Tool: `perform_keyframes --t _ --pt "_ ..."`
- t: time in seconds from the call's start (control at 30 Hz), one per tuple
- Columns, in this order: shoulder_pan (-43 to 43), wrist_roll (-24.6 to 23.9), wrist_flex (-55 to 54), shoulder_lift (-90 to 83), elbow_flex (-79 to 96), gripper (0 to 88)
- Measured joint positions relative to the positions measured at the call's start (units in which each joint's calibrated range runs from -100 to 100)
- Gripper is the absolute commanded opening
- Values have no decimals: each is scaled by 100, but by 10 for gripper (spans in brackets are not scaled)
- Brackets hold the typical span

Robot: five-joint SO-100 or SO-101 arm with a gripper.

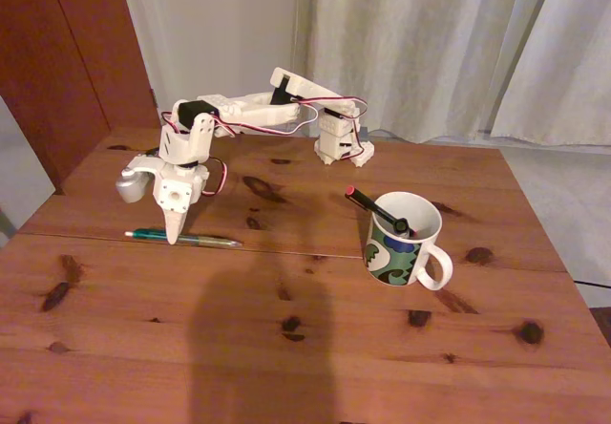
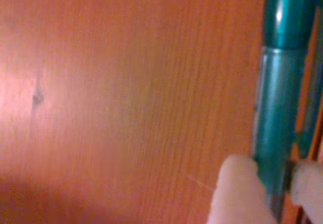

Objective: Clean up the desk and place the pens and markers into the cup

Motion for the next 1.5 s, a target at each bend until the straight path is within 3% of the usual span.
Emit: perform_keyframes --t 0.27,1.1,1.27,1.5 --pt "0 518 888 0 -8 12" --pt "-7 654 995 -51 399 12" --pt "0 1153 1012 -788 1172 8" --pt "0 1299 1012 -2195 2166 8"
